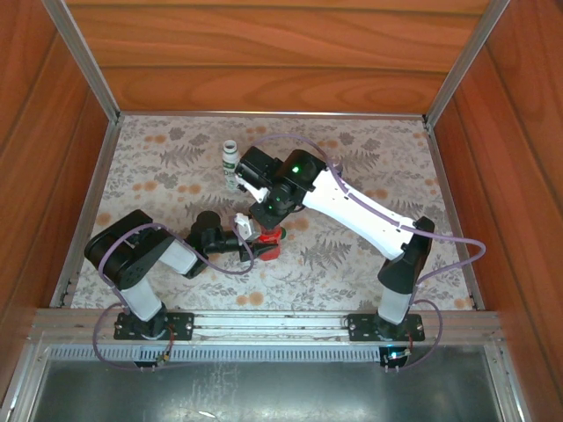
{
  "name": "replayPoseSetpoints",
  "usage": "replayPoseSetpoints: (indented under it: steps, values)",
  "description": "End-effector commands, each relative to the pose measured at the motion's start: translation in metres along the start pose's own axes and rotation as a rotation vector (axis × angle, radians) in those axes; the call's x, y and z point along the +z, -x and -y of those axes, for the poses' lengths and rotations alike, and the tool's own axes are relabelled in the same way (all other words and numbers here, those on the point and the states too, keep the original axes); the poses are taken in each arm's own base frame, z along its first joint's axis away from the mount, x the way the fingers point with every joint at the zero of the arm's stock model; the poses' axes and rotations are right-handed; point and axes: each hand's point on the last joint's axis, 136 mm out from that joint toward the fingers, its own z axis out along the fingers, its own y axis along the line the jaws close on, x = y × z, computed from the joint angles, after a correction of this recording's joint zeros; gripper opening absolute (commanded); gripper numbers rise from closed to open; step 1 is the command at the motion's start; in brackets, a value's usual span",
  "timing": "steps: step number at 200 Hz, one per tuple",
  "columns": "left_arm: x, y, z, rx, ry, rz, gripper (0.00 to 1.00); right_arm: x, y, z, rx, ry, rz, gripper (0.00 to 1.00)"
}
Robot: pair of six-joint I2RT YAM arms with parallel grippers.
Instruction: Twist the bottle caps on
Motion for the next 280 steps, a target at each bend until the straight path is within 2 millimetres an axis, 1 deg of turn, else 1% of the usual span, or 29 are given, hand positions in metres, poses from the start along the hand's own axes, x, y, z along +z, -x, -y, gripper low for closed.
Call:
replayPoseSetpoints:
  steps: [1, 77, 93, 116, 147, 186, 193, 194, 196, 204, 237, 267, 280]
  values:
    - [-0.001, -0.008, 0.001, -0.006, -0.008, -0.022, 0.53, 0.002, -0.011, -0.003, -0.037, -0.018, -0.05, 0.36]
    - [-0.001, -0.007, 0.002, -0.006, -0.011, -0.019, 0.53, 0.002, -0.007, -0.001, -0.039, -0.044, -0.017, 0.36]
    - [-0.001, -0.007, 0.002, -0.006, -0.009, -0.019, 0.53, 0.001, -0.004, -0.001, -0.037, -0.045, -0.009, 0.39]
    - [-0.001, -0.007, 0.002, -0.006, -0.01, -0.019, 0.53, -0.005, 0.001, -0.001, -0.032, -0.046, 0.024, 0.46]
    - [-0.001, -0.006, 0.002, -0.005, -0.011, -0.018, 0.53, -0.012, 0.003, 0.002, -0.022, -0.054, 0.055, 0.52]
    - [-0.001, -0.006, 0.002, -0.003, -0.01, -0.017, 0.53, -0.024, 0.008, 0.006, 0.033, -0.042, 0.166, 0.53]
    - [-0.002, -0.006, 0.002, -0.004, -0.008, -0.017, 0.53, -0.019, 0.009, 0.005, 0.047, -0.028, 0.173, 0.53]
    - [-0.002, -0.005, 0.002, -0.002, -0.009, -0.016, 0.53, -0.024, 0.008, 0.006, 0.051, -0.024, 0.188, 0.53]
    - [-0.002, -0.006, 0.002, -0.004, -0.009, -0.016, 0.53, -0.028, 0.008, 0.006, 0.058, -0.016, 0.202, 0.53]
    - [-0.002, -0.005, 0.002, -0.004, -0.009, -0.015, 0.53, -0.029, 0.008, 0.006, 0.081, 0.007, 0.222, 0.52]
    - [-0.002, -0.004, 0.003, -0.004, -0.013, -0.013, 0.53, -0.023, 0.004, 0.008, 0.158, 0.098, 0.249, 0.44]
    - [-0.002, -0.004, 0.003, -0.005, -0.013, -0.012, 0.53, -0.017, 0.001, 0.012, 0.173, 0.105, 0.235, 0.35]
    - [-0.002, -0.003, 0.002, -0.005, -0.011, -0.011, 0.53, -0.014, 0.001, 0.012, 0.176, 0.108, 0.226, 0.34]
